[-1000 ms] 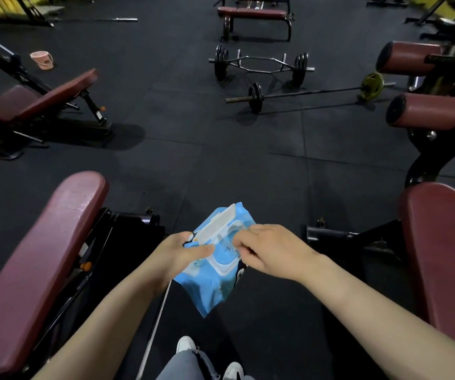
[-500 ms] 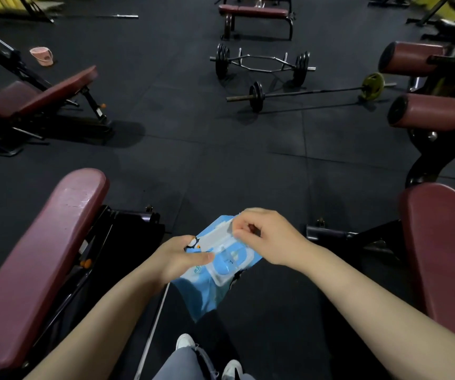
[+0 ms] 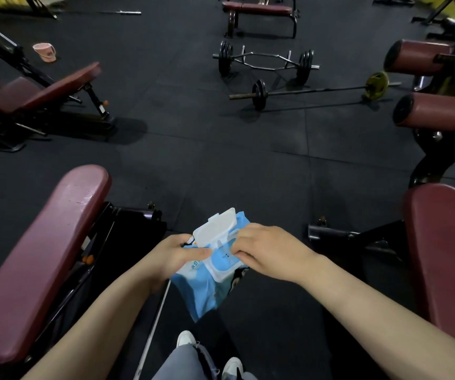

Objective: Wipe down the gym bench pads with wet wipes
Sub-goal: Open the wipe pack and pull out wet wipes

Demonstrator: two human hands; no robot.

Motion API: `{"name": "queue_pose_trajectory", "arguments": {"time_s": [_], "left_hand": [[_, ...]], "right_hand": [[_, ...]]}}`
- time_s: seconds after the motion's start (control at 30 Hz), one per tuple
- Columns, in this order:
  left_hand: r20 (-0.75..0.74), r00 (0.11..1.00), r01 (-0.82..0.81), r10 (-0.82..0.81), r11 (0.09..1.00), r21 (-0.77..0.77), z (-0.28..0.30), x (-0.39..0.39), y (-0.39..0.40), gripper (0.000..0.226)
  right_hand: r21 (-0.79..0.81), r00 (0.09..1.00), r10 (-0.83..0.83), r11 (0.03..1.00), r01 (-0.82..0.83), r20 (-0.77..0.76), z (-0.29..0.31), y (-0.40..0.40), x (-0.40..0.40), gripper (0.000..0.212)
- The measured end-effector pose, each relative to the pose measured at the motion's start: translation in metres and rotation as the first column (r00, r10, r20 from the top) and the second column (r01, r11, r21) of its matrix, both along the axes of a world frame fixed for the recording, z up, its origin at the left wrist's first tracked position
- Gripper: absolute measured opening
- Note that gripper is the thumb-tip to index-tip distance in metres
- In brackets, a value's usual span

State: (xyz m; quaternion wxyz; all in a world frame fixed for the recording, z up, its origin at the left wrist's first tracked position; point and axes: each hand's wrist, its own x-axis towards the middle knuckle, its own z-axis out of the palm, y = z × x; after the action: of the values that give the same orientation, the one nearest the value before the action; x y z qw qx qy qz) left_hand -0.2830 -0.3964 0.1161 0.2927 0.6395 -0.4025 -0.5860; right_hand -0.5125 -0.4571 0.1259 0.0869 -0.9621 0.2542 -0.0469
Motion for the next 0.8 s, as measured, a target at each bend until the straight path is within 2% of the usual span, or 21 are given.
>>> {"name": "queue_pose_trajectory", "arguments": {"time_s": [0.13, 0.2, 0.33, 0.57, 0.63, 0.73, 0.8], "left_hand": [[0.0, 1.0, 0.015, -0.015, 1.0, 0.003, 0.0, -0.001, 0.001, 0.029], [-0.006, 1.0, 0.012, -0.012, 1.0, 0.005, -0.001, -0.001, 0.002, 0.034], [-0.014, 1.0, 0.007, -0.007, 1.0, 0.012, 0.001, 0.0, 0.003, 0.022], [-0.044, 0.999, 0.022, -0.022, 1.0, 0.007, 0.002, 0.001, 0.005, 0.018], [-0.046, 0.998, 0.034, -0.034, 0.999, 0.005, 0.002, 0.002, 0.005, 0.024], [-0.039, 0.998, 0.058, -0.058, 0.998, 0.01, 0.002, 0.0, 0.006, 0.057], [-0.032, 0.998, 0.052, -0.052, 0.999, 0.006, 0.001, -0.001, 0.006, 0.07]], "right_hand": [[-0.11, 0.995, 0.071, 0.991, -0.078, -0.068, 0.001, -0.001, 0.005, 0.021], [-0.158, 0.994, 0.089, 0.982, -0.098, -0.063, -0.002, -0.001, 0.007, 0.018], [-0.222, 0.994, 0.086, 0.97, -0.098, -0.061, -0.007, 0.002, 0.006, 0.02], [-0.306, 0.997, 0.043, 0.95, -0.059, -0.059, -0.017, 0.006, 0.003, 0.021], [-0.306, 0.998, 0.039, 0.951, -0.051, -0.046, -0.018, 0.007, 0.002, 0.022], [-0.319, 0.999, 0.02, 0.948, -0.008, 0.034, -0.018, 0.01, 0.001, 0.013], [-0.246, 0.991, -0.053, 0.966, 0.083, 0.125, -0.015, 0.014, 0.002, 0.008]]}}
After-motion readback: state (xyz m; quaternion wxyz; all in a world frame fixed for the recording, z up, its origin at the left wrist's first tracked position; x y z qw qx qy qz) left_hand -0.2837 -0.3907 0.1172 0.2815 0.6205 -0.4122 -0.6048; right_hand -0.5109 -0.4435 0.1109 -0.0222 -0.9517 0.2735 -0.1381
